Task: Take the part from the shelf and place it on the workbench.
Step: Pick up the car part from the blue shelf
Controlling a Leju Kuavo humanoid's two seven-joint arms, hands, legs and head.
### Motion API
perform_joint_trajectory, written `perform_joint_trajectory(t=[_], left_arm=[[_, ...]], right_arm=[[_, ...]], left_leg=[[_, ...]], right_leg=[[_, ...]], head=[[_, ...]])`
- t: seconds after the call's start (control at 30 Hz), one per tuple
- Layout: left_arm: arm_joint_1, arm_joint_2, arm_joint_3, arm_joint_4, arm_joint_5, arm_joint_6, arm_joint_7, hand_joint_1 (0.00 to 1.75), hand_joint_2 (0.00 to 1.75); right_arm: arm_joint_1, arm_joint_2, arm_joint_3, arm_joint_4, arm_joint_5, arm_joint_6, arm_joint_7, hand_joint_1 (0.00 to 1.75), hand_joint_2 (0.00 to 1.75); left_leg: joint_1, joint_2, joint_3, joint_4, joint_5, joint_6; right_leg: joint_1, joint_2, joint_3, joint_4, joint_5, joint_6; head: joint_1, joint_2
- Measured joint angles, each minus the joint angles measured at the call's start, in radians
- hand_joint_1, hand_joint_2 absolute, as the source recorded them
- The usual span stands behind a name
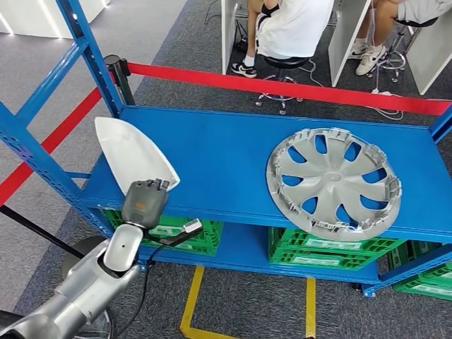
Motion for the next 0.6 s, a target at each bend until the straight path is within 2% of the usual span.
perform_joint_trajectory(t=[0.1, 0.23, 0.6], left_arm=[[-0.068, 0.014, -0.078, -0.028, 0.0, -0.035, 0.009, 1.75, 1.75], [-0.129, 0.023, -0.135, -0.063, 0.0, -0.059, 0.001, 1.75, 1.75], [-0.171, 0.034, -0.188, -0.093, 0.0, -0.064, -0.001, 1.75, 1.75]], right_arm=[[0.0, 0.0, 0.0, 0.0, 0.003, 0.0, 0.0, 0.0, 0.0], [0.0, 0.0, -0.001, 0.0, 0.003, 0.002, 0.0, 0.0, 0.0], [-0.001, 0.0, -0.001, 0.0, 0.003, 0.002, 0.0, 0.0, 0.0]], left_leg=[[0.0, 0.0, 0.0, 0.0, 0.0, 0.0], [0.0, 0.0, 0.0, 0.0, 0.001, 0.0], [0.0, 0.0, 0.0, 0.0, 0.002, 0.001]], right_leg=[[0.0, 0.001, 0.002, 0.0, 0.0, 0.0], [0.0, 0.001, 0.011, 0.0, 0.001, 0.001], [0.0, 0.001, 0.011, 0.0, 0.002, 0.001]], head=[[0.0, 0.0], [0.0, 0.0], [0.0, 0.0]])
